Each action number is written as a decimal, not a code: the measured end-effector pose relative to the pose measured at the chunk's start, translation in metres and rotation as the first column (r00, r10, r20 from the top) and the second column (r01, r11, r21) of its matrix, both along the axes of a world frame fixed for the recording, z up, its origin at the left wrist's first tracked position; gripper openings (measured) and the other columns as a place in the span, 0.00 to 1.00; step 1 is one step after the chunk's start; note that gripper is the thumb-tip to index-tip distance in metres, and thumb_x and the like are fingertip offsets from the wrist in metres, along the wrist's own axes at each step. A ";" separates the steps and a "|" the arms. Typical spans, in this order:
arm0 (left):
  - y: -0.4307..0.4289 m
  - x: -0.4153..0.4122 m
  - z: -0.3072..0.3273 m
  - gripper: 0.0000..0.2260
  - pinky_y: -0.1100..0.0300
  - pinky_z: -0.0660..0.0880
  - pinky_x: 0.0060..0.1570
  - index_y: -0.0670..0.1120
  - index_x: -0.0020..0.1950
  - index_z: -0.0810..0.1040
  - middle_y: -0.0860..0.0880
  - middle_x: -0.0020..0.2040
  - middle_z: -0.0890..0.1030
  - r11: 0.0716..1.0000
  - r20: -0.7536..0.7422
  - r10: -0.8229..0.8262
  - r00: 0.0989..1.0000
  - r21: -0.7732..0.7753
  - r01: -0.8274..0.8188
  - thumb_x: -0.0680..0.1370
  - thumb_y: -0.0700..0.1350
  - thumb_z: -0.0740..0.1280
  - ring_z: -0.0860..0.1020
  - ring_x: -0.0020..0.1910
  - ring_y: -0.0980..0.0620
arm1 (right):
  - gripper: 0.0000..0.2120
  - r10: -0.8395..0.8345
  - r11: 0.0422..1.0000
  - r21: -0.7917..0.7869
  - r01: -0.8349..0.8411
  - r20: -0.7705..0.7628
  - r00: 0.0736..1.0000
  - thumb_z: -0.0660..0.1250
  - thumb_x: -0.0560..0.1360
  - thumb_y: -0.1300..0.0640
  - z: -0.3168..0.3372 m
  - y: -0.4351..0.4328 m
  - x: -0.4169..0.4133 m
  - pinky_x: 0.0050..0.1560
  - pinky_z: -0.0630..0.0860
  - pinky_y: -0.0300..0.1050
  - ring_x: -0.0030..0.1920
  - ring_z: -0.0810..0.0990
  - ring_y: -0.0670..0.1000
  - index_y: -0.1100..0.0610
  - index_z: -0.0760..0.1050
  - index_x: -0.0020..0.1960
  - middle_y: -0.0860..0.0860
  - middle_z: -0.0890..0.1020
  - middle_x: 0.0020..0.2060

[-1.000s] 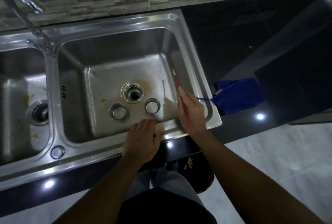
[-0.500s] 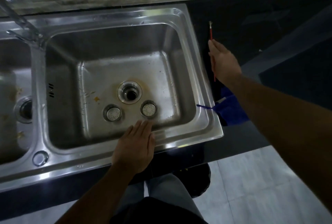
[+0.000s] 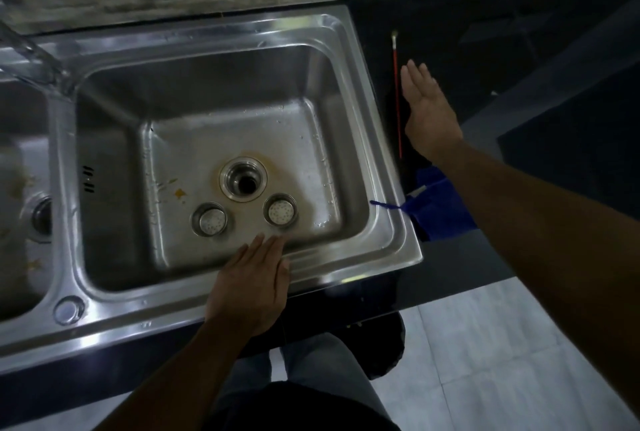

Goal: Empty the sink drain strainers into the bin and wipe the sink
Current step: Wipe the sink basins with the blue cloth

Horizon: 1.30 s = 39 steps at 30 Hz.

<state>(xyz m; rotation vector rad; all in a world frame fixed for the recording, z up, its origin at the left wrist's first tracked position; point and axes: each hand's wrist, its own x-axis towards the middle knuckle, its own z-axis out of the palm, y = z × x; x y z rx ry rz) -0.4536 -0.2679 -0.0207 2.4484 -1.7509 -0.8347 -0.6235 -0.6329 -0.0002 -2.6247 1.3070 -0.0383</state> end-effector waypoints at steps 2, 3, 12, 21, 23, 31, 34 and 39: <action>0.000 0.000 0.001 0.27 0.54 0.58 0.79 0.48 0.79 0.63 0.49 0.77 0.70 1.000 0.007 0.001 1.000 0.002 -0.001 0.83 0.56 0.44 0.63 0.79 0.51 | 0.37 -0.088 0.996 0.025 0.086 0.094 0.992 0.58 0.77 0.70 0.004 0.020 -0.009 0.81 0.52 0.53 0.82 0.47 0.51 0.56 0.48 0.82 0.51 0.51 0.82; -0.001 0.000 0.001 0.26 0.54 0.58 0.79 0.48 0.79 0.63 0.49 0.77 0.69 1.000 0.001 0.000 1.000 0.001 0.000 0.84 0.55 0.45 0.63 0.79 0.51 | 0.34 -0.100 0.995 0.027 0.097 0.121 0.988 0.57 0.79 0.69 0.005 0.032 -0.014 0.81 0.53 0.53 0.82 0.49 0.51 0.57 0.49 0.82 0.52 0.53 0.81; 0.001 -0.001 0.007 0.23 0.51 0.58 0.79 0.47 0.78 0.63 0.46 0.77 0.70 1.000 -0.022 -0.008 1.000 -0.029 0.007 0.85 0.52 0.47 0.64 0.78 0.49 | 0.32 0.030 0.997 -0.073 -0.028 0.027 0.999 0.64 0.76 0.67 0.021 0.120 -0.106 0.81 0.43 0.52 0.81 0.50 0.53 0.59 0.62 0.78 0.54 0.62 0.79; -0.001 -0.001 0.011 0.22 0.47 0.59 0.77 0.45 0.76 0.64 0.43 0.72 0.71 0.999 -0.034 -0.032 0.999 -0.032 0.031 0.85 0.52 0.48 0.68 0.73 0.45 | 0.48 0.130 0.975 0.208 -0.083 -0.223 0.966 0.68 0.75 0.57 0.027 0.127 -0.154 0.77 0.37 0.45 0.78 0.36 0.44 0.49 0.39 0.82 0.46 0.40 0.81; -0.003 -0.001 0.011 0.22 0.47 0.60 0.76 0.44 0.76 0.64 0.42 0.71 0.72 0.999 -0.037 -0.037 0.999 -0.023 0.036 0.85 0.51 0.48 0.69 0.72 0.44 | 0.42 0.131 0.978 0.189 -0.089 -0.221 0.966 0.65 0.78 0.60 0.029 0.120 -0.152 0.78 0.39 0.45 0.79 0.39 0.45 0.49 0.42 0.82 0.47 0.43 0.82; -0.021 -0.010 0.028 0.19 0.45 0.67 0.71 0.42 0.72 0.68 0.41 0.71 0.72 0.996 -0.075 -0.042 0.996 -0.088 0.035 0.83 0.50 0.58 0.70 0.71 0.41 | 0.24 -0.026 0.996 0.080 0.038 -0.148 0.989 0.60 0.80 0.58 0.041 0.108 -0.128 0.66 0.72 0.55 0.67 0.76 0.59 0.52 0.65 0.75 0.55 0.74 0.71; -0.043 -0.025 0.045 0.22 0.45 0.69 0.70 0.43 0.71 0.69 0.43 0.70 0.73 0.970 -0.154 -0.026 0.988 -0.242 -0.013 0.80 0.51 0.63 0.70 0.71 0.41 | 0.20 0.028 0.996 0.085 -0.026 -0.025 0.999 0.66 0.77 0.56 0.058 0.109 -0.107 0.58 0.75 0.52 0.56 0.80 0.56 0.53 0.71 0.69 0.54 0.81 0.60; -0.078 -0.043 0.080 0.38 0.53 0.58 0.76 0.53 0.78 0.59 0.51 0.79 0.63 0.911 -0.203 -0.077 0.976 -0.412 -0.014 0.72 0.62 0.68 0.60 0.79 0.52 | 0.16 0.115 0.927 0.337 -0.163 0.157 0.981 0.71 0.73 0.56 0.090 0.134 -0.058 0.46 0.79 0.39 0.45 0.82 0.46 0.51 0.76 0.60 0.47 0.82 0.45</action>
